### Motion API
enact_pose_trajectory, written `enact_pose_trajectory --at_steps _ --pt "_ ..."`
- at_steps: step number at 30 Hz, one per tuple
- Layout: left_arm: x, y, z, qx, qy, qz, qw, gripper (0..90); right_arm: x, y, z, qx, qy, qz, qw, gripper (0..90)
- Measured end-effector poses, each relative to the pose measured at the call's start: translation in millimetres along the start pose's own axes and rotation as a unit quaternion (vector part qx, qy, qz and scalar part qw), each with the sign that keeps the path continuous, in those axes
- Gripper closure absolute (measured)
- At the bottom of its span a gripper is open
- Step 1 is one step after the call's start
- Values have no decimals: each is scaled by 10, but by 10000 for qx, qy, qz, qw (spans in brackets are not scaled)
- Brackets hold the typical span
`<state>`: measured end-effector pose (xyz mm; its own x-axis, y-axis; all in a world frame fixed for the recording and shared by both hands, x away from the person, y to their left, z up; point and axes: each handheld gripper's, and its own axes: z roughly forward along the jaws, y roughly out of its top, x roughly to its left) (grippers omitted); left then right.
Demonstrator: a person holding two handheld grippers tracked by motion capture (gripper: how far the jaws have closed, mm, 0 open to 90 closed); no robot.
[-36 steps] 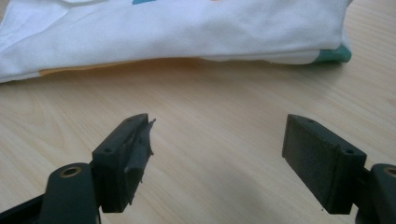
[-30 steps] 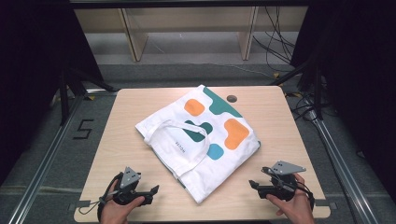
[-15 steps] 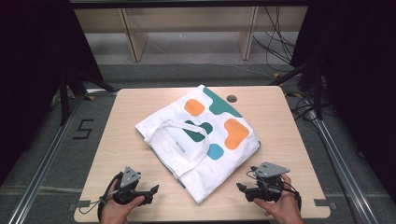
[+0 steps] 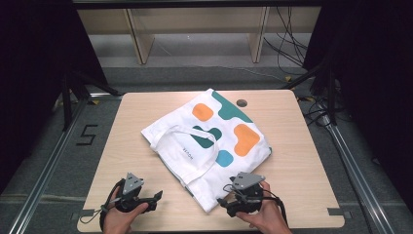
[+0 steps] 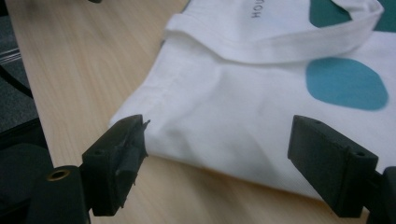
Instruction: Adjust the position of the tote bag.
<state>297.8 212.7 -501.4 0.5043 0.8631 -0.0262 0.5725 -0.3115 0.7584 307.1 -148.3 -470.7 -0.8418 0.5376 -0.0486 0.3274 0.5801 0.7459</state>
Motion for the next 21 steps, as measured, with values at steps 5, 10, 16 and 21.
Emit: enact_pose_trajectory --at_steps 5,10,16,21 --pt "45 1 -35 18 91 14 10000 155 164 136 168 40 141 -168 9998 207" --pt "80 -8 -40 -13 158 -141 9998 155 258 194 287 109 233 -271 9993 207" --pt "101 -13 -48 -149 173 -341 9992 155 368 241 472 137 398 -385 9984 224" --pt "112 -15 -51 -126 177 -319 9993 155 419 237 595 243 188 -458 9985 242"
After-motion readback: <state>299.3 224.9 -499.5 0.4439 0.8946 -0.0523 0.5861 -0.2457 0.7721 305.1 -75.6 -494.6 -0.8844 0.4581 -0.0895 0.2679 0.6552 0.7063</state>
